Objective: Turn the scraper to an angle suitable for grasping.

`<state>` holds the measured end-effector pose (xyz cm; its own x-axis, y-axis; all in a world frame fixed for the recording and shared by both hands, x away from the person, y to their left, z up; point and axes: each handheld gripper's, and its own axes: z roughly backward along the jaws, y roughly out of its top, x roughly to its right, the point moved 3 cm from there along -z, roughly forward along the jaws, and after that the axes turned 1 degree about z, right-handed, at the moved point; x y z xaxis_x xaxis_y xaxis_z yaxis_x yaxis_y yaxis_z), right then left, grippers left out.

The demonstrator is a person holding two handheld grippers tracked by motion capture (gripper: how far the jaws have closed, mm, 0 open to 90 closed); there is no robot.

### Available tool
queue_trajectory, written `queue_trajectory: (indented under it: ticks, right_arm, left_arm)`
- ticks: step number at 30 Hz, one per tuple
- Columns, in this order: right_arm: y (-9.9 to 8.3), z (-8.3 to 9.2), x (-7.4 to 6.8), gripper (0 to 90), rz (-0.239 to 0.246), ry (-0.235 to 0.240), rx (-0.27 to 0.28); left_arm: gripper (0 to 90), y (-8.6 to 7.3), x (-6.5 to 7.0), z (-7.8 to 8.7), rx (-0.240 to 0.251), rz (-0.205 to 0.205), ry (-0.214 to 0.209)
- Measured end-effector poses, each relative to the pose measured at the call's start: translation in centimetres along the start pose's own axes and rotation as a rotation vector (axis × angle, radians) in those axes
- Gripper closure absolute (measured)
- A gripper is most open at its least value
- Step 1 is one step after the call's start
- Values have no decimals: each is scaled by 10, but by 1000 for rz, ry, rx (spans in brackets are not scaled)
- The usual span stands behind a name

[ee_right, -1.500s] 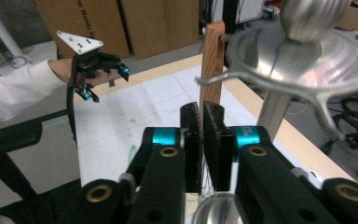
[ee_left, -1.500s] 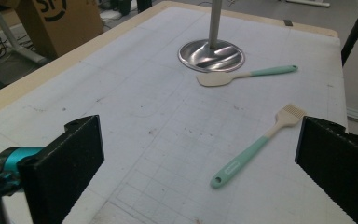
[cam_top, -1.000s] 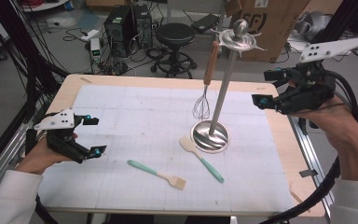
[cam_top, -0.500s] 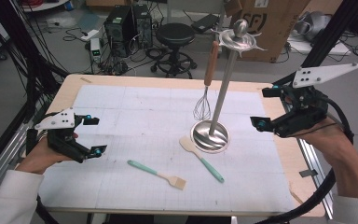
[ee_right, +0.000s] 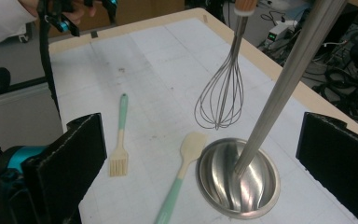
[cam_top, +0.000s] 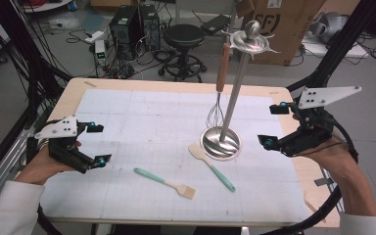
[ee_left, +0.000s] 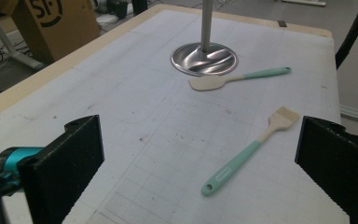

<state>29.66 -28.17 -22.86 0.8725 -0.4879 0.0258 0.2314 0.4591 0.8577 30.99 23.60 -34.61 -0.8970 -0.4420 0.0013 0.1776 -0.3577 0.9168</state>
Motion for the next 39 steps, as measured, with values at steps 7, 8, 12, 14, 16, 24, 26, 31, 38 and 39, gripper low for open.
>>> queue_trajectory:
  ticks: [7, 8, 12, 14, 16, 24, 26, 31, 38, 39]
  right_arm:
    - [-10, -7, 0, 3, -6, 0, 3]
    - [-12, -8, -1, 3, -13, 2, 1]
    - [-17, -14, -1, 3, 2, 5, 2]
    - [-19, -17, -2, 3, 2, 8, 1]
    - [-21, -21, -4, 3, -4, 14, 0]
    - [-27, -31, -7, 3, -1, 25, 3]
    - [-29, -34, -7, 3, 1, 27, 3]
    - [-34, -43, -9, 4, -4, 45, -10]
    - [-38, -55, -12, 11, 20, 69, -35]
    - [-39, -56, -12, 12, 24, 68, -35]
  left_arm:
    - [16, -3, 0, 0, 2, 3, 2]
    - [16, -4, 1, -1, 3, 5, 5]
    - [16, -9, 1, -3, -7, -8, 10]
    - [16, -10, 1, -4, 1, -4, 10]
    - [16, -12, 1, -4, 4, -4, 12]
    - [16, -16, 4, -3, 24, -5, 1]
    - [17, -16, 4, -3, 25, -3, 2]
    - [17, -18, 4, -3, 25, 2, -7]
    - [16, -24, 1, -1, 26, 31, -15]
    - [16, -24, 0, 0, 28, 29, -12]
